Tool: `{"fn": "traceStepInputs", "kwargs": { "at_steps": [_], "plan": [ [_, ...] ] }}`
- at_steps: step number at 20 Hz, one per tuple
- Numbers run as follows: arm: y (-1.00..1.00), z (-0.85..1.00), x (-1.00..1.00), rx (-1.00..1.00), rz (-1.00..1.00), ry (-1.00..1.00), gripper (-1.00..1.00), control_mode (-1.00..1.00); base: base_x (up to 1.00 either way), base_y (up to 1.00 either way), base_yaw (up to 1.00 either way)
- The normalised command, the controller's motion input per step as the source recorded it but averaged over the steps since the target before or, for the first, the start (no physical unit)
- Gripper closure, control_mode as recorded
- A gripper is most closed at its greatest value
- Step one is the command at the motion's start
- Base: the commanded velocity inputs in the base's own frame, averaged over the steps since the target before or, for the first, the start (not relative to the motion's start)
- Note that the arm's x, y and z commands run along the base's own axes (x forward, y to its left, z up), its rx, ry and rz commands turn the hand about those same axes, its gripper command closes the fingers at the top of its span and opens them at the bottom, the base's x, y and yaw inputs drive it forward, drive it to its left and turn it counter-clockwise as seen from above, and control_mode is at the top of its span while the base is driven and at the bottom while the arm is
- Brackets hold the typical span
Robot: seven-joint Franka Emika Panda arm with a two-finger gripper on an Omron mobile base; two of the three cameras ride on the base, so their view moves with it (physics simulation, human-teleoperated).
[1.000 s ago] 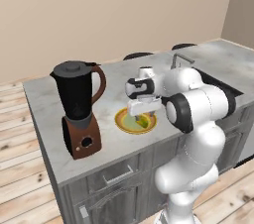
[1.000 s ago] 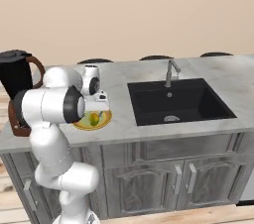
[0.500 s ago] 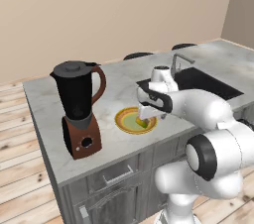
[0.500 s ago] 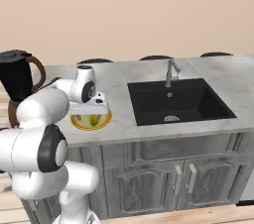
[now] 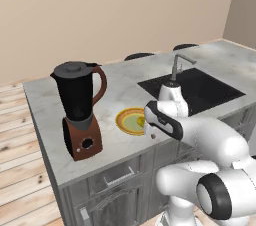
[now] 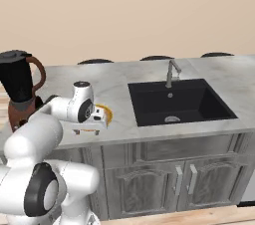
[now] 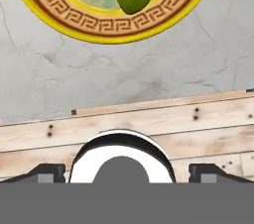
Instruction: Pick the mango and kiwi from the fridge and place them on the plate next to the blender to make a fruit smoothie.
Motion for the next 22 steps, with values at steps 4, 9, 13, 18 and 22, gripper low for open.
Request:
{"fn": "traceStepInputs", "kwargs": {
  "at_steps": [4, 9, 13, 18, 22],
  "plan": [
    [0.00, -0.03, -0.29, 0.00, -0.02, 0.00, -1.00, 1.00, -0.50, 0.00, -0.10],
    [0.00, 0.00, 0.00, 0.00, 0.00, 0.00, -1.00, 1.00, -0.96, 0.07, -0.45],
    [0.00, 0.00, 0.00, 0.00, 0.00, 0.00, -1.00, 1.00, -0.70, 0.41, -0.69],
    [0.00, 0.00, 0.00, 0.00, 0.00, 0.00, -1.00, 1.00, -0.47, 0.51, -0.74],
    [0.00, 0.00, 0.00, 0.00, 0.00, 0.00, -1.00, 1.00, -0.44, 0.34, -0.80]
  ]
}}
